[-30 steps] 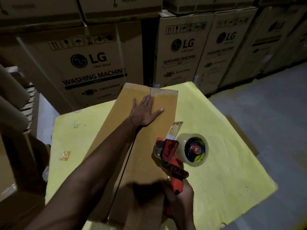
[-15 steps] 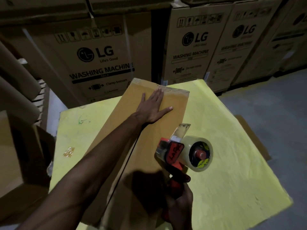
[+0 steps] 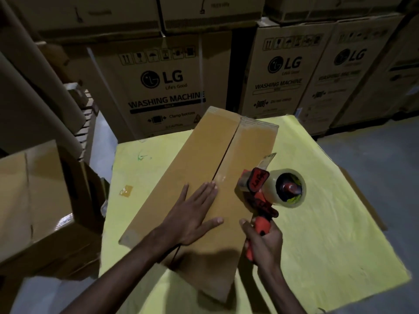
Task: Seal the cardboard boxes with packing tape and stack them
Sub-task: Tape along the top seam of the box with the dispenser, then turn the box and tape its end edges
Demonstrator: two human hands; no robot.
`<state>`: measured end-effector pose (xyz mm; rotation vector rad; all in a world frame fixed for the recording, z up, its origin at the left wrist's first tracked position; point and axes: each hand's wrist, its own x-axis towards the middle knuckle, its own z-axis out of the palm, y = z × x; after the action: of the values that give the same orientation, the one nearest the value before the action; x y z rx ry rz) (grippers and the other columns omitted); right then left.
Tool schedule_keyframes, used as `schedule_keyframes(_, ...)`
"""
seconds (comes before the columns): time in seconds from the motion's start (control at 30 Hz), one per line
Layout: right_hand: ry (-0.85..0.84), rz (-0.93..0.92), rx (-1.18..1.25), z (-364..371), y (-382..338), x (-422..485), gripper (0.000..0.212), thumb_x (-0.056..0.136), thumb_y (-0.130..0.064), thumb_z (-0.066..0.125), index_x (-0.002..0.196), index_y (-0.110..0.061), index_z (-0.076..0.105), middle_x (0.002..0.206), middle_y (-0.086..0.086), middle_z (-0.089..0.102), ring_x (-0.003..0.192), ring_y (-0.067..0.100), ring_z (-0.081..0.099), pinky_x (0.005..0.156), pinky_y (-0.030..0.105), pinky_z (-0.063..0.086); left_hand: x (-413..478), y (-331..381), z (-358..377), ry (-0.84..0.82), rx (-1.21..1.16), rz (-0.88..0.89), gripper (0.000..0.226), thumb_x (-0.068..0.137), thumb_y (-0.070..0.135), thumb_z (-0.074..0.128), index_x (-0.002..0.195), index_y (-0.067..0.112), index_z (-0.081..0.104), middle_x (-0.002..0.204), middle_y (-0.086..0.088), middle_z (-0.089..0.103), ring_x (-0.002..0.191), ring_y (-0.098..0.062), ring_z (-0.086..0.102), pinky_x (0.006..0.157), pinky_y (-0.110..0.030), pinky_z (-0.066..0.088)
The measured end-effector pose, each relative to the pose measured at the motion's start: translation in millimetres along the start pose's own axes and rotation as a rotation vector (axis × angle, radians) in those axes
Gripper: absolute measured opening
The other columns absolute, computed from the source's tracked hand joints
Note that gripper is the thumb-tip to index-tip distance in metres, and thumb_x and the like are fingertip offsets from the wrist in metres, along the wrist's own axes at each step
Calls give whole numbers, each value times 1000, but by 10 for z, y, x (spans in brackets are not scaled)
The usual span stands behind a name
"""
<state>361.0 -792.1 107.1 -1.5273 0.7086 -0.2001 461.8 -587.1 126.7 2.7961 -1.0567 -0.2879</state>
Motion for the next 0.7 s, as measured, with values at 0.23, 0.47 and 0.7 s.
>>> schedule_keyframes(0.23, 2, -147, -126, -65, -203, -155, 18, 84, -23, 82, 87, -20, 64, 59, 3, 64, 46, 25, 59, 50, 40, 53, -742, 122, 168, -18, 29, 31, 80, 105, 71, 12, 165, 23, -11, 170, 9, -21, 154, -2, -25, 126, -49, -15)
schedule_keyframes(0.47, -150, -210, -111, -56, -533, -701, 20, 89, -28, 79, 93, -14, 64, 61, 2, 62, 46, 22, 58, 47, 34, 50, -1401, 153, 156, 301, -216, 99, 54, 110, 57, 30, 116, 24, 73, 128, 5, 72, 115, -12, 67, 95, -39, 56)
schedule_keyframes(0.7, -430, -226, -157, -113, -461, -1203, 15, 94, -21, 73, 97, -9, 65, 61, 8, 59, 45, 27, 53, 47, 38, 47, -1722, 463, -400, 765, -1292, -545, 36, 103, 40, 60, 100, 10, 80, 88, -6, 80, 80, -32, 77, 76, -49, 65)
